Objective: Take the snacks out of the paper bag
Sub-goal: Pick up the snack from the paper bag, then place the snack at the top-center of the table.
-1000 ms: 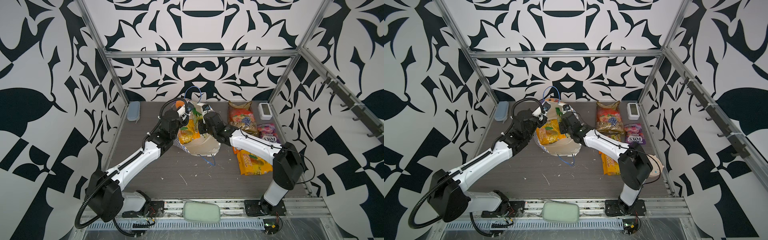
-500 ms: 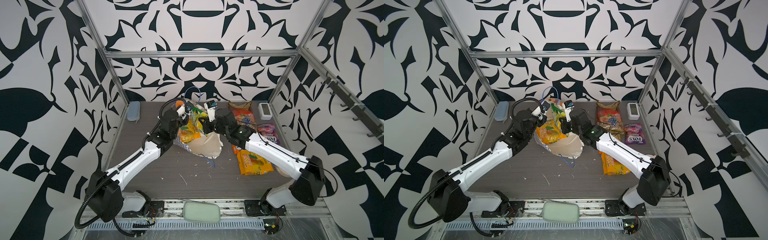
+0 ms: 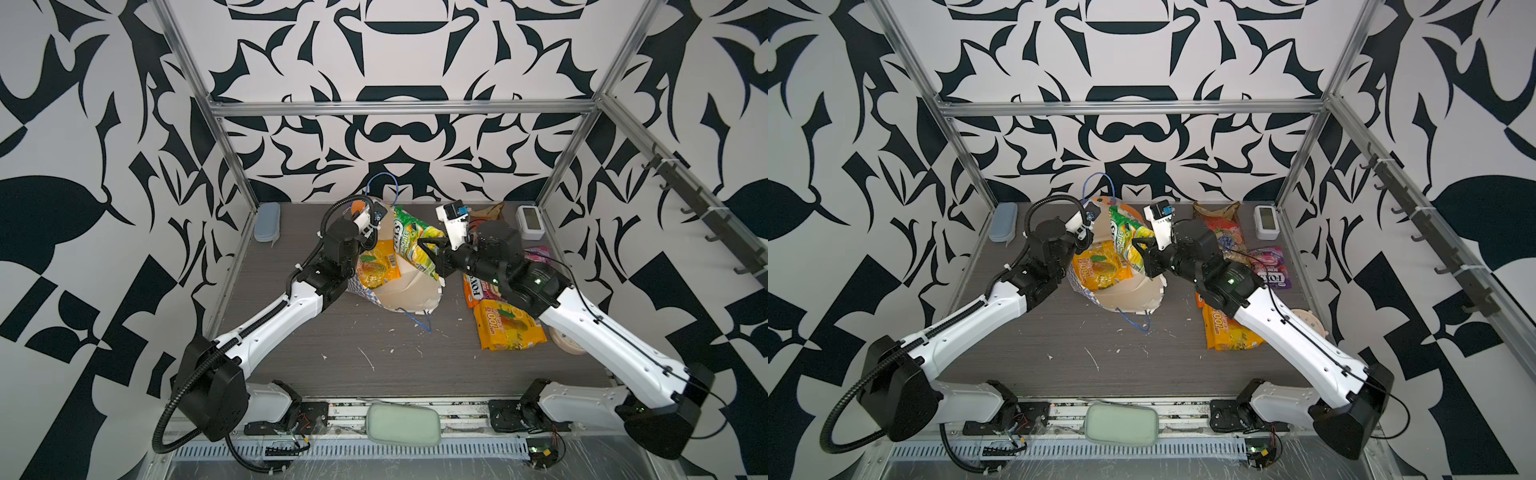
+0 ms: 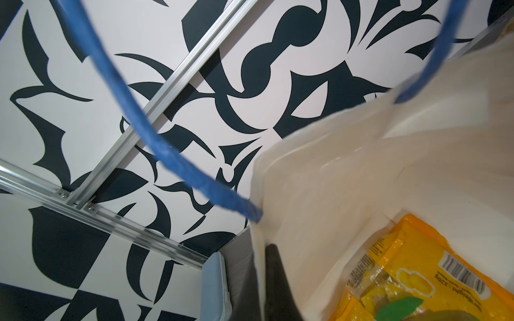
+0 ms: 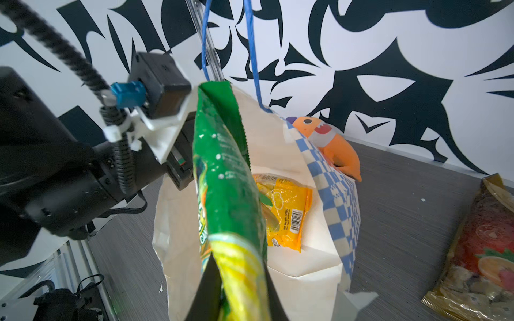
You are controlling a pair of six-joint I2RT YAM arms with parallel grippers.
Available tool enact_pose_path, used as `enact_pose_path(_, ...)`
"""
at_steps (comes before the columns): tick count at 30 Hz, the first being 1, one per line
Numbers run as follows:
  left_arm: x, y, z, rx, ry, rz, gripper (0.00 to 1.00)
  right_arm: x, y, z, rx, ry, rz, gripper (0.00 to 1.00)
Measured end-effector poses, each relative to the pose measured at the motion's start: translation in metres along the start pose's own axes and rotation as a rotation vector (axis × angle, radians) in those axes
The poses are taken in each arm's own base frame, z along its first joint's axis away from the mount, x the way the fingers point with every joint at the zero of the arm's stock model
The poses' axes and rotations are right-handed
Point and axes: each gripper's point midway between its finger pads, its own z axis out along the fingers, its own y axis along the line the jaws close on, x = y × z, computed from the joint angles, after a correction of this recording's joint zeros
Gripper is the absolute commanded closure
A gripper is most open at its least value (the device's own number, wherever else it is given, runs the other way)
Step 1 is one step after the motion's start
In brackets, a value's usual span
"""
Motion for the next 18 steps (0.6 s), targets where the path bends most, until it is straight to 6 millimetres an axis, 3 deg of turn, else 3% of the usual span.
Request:
enact_pose_path(6, 0.003, 0.006, 0.0, -0.027, 0.017, -0.002, 1.0, -0.025, -0.021, -0.036, 0.06, -0.083, 0.036, 1.0)
enact_pose_path(10, 0.005, 0.009, 0.001, -0.043, 0.029, -0.003, 1.0, -0.046, -0.036, -0.049, 0.111, -0.135, 0.071, 1.0)
enact_pose_path(14, 0.006, 0.013, -0.001, -0.059, 0.036, -0.005, 1.0, -0.057, -0.062, -0.058, 0.195, -0.18, 0.137, 1.0)
enact_pose_path(18, 0.006, 0.017, -0.002, -0.071, 0.037, -0.008, 1.0, -0.062, -0.102, -0.064, 0.301, -0.224, 0.238, 1.0)
